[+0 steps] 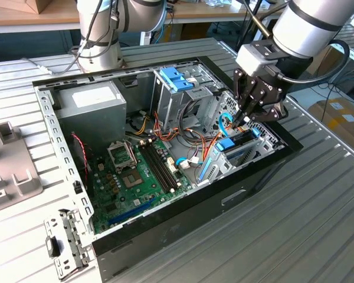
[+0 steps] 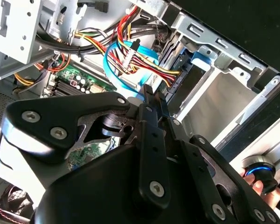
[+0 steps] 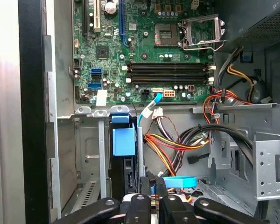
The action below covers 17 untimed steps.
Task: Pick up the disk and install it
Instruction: 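Insert the second disk wire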
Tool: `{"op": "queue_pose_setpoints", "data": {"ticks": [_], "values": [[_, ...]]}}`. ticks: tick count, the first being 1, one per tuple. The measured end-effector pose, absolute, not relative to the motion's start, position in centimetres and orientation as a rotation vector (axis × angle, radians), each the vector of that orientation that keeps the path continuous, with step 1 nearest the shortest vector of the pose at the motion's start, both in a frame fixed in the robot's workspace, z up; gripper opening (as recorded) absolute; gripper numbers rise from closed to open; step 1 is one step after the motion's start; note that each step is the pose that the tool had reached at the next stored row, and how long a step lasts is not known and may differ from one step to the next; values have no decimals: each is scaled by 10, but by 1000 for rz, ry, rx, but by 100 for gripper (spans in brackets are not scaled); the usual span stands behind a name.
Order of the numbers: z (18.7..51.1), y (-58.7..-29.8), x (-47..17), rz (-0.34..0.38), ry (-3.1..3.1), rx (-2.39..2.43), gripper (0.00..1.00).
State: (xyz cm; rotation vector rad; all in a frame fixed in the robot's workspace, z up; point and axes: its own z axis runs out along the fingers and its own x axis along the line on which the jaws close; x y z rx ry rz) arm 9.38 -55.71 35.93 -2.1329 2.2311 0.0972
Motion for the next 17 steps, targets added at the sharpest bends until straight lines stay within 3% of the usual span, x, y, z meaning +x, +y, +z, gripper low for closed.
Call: {"op": "queue_pose_setpoints", "data": {"ticks": [17], "values": [[352, -559, 90, 97, 2231, -2133, 16]]}}
